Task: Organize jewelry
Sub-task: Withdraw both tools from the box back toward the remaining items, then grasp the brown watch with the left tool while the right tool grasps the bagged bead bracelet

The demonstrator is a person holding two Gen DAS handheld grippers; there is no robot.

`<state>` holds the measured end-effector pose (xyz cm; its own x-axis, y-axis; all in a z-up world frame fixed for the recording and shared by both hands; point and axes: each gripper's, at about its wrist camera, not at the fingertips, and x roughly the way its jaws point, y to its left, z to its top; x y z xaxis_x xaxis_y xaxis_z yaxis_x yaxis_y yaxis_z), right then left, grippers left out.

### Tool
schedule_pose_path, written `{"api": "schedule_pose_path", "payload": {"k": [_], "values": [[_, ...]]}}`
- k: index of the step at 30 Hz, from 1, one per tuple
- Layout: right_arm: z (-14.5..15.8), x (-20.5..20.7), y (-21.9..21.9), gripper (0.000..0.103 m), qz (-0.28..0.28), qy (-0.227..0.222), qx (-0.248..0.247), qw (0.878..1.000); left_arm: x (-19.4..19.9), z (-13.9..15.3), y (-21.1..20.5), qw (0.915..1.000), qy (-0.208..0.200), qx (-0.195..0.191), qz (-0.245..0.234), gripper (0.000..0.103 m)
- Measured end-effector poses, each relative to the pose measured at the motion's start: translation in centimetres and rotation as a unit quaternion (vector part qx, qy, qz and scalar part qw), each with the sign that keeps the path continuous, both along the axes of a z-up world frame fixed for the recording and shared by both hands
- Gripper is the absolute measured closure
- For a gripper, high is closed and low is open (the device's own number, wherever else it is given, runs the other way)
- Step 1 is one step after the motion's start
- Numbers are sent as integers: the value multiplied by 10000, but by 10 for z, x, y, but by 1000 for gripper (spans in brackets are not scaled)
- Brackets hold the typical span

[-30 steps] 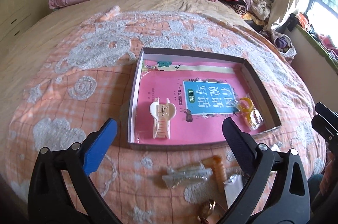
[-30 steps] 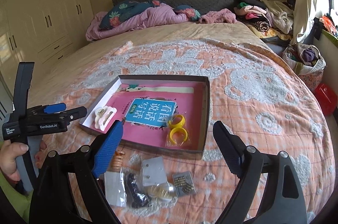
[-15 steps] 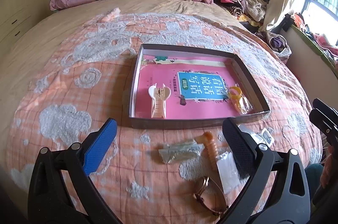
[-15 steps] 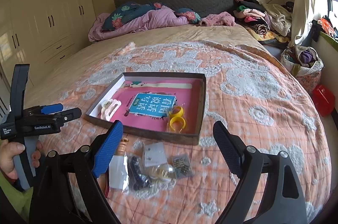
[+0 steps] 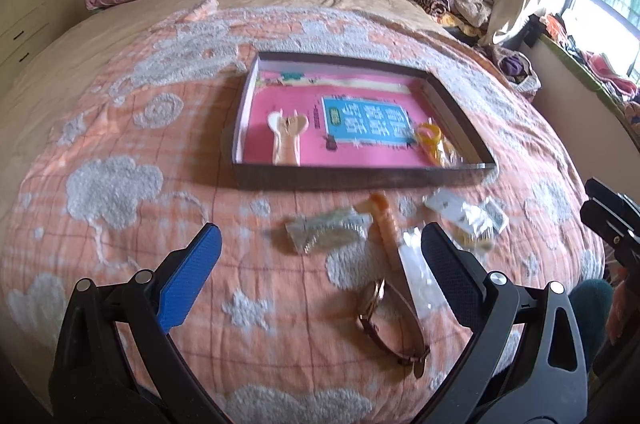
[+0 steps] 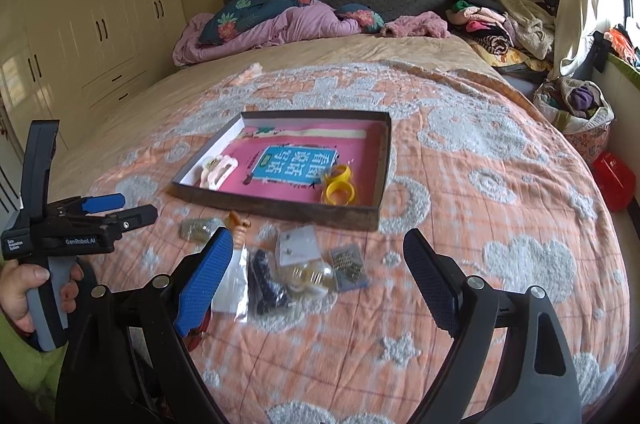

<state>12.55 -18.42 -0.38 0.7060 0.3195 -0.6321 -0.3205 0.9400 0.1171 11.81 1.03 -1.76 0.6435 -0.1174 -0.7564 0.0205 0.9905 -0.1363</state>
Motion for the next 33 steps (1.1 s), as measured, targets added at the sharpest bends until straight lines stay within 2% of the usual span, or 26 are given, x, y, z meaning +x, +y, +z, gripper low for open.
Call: {"api": "schedule_pose_path", "payload": {"k": [8,12,16,19,22,24,25,28,30,33], "values": [[-18,-6,4,17,191,318,39,9993,-14,-28,-15,9989,331,67,-312,10],[-28,-6,6,21,262,482,46,9985,-20,-42,-22,9975,526,81,-474,22],[-35,-6,9,24,317,602,56,9977,-21,-53,-25,9957,739,-76,-558,25],[-40,-6,12,25,378,670,47,9970,-21,-61,-29,9947,825,-32,-605,31],[-47,-5,16,28,437,771,39,9961,-19,-68,-31,9941,892,-24,-611,44],[-52,-3,18,32,484,858,40,9951,-17,-72,-32,9937,937,7,-611,59],[-55,-1,19,34,508,900,42,9946,-17,-73,-32,9936,939,13,-622,62],[-66,4,26,43,595,1062,17,9926,-15,-76,-33,9938,896,70,-654,76],[-75,7,32,52,675,1152,-39,9910,-10,-79,-34,9941,866,88,-647,88],[-87,12,41,57,747,1217,-168,9896,-7,-79,-33,9948,779,128,-651,95]]}}
